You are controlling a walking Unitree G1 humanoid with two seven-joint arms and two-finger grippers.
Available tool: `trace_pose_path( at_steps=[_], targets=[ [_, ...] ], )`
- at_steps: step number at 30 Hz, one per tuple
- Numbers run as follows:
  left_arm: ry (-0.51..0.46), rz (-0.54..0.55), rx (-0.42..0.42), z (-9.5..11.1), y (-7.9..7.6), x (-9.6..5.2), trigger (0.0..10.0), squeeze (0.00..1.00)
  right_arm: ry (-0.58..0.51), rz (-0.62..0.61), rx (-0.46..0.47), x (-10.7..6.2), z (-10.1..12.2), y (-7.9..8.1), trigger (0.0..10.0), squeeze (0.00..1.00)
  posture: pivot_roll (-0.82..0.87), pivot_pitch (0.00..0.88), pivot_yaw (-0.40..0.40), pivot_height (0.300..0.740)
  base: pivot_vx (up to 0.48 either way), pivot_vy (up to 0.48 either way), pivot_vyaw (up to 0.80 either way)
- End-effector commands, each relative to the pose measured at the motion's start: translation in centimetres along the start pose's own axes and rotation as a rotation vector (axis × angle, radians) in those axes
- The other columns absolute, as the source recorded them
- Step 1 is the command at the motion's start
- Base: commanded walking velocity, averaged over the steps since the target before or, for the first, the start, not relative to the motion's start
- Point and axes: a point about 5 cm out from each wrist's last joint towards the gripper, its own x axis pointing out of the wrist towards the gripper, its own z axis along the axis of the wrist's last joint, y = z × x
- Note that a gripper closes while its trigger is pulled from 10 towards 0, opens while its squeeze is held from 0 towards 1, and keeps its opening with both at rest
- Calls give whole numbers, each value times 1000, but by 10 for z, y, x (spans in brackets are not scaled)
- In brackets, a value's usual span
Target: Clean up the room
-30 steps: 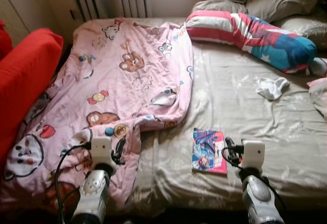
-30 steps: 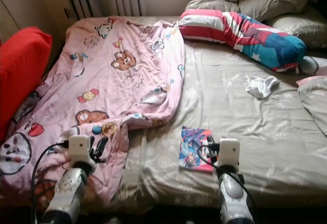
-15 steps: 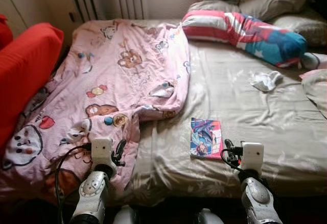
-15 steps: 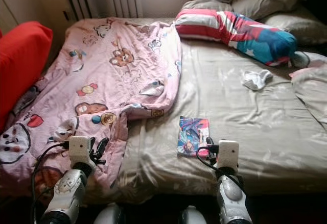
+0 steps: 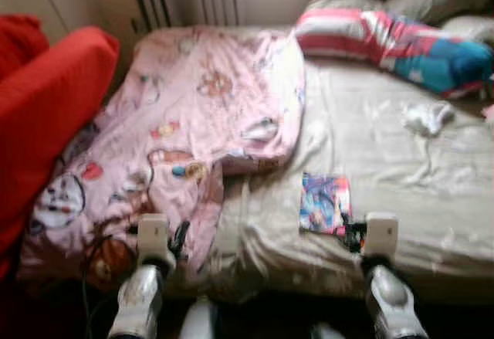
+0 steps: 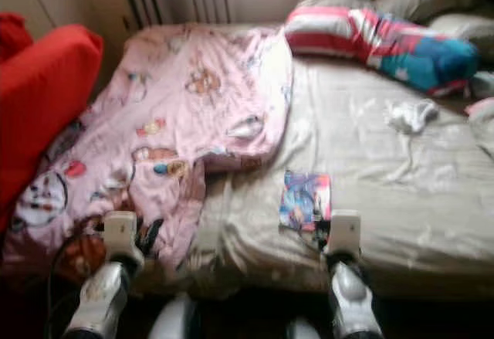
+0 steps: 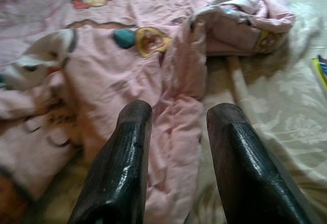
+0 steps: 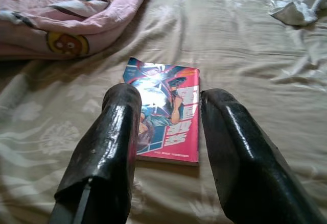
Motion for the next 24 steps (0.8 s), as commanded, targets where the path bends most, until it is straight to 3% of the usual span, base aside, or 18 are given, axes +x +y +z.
trace_pose_path(
  at_steps=[1, 24],
  targets=[
    [-5, -1, -4, 4, 1, 2, 10000, 0, 14, -5, 8, -2, -4, -1, 10000, 0, -58, 112, 16, 657, 0, 0, 0],
    [-9, -5, 3, 6, 2, 3, 10000, 0, 50, 0, 2, 0, -7, 4, 10000, 0, -45, 129, 16, 653, 0, 0, 0]
  ],
)
